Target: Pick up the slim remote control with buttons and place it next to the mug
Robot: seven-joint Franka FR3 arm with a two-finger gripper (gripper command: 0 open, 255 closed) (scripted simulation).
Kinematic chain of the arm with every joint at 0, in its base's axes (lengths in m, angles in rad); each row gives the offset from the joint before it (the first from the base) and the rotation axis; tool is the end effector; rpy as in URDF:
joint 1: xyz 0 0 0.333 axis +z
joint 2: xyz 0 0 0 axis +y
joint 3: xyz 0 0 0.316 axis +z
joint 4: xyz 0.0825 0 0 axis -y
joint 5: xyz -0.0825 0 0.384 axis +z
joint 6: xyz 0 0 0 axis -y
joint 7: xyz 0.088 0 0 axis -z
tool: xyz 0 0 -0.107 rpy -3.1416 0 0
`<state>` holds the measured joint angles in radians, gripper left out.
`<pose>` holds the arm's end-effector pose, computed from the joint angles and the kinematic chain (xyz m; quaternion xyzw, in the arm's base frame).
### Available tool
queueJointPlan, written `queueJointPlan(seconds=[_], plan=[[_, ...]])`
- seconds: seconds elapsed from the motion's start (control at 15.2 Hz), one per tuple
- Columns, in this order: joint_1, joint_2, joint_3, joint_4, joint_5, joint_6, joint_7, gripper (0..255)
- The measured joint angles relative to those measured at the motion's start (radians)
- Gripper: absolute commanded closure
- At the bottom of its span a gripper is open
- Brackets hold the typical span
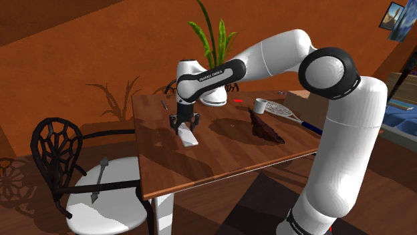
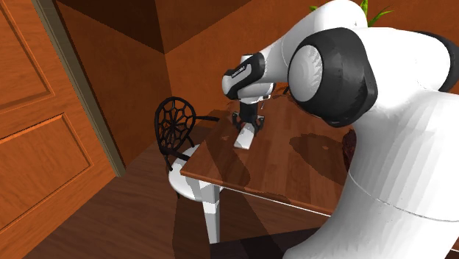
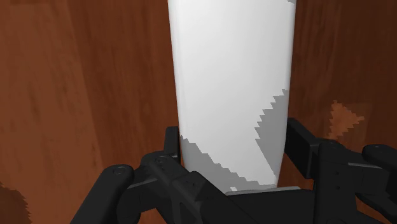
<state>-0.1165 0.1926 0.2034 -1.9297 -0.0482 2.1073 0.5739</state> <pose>0.5963 0.0452 0.3904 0.9730 -0.2307 -0.0046 0.0030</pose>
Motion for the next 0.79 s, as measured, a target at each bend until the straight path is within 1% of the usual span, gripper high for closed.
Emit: queueJointPlan(seconds=[0.79], plan=[[-0.003,-0.050,0.002,0.101,0.014,-0.150,-0.012,255]])
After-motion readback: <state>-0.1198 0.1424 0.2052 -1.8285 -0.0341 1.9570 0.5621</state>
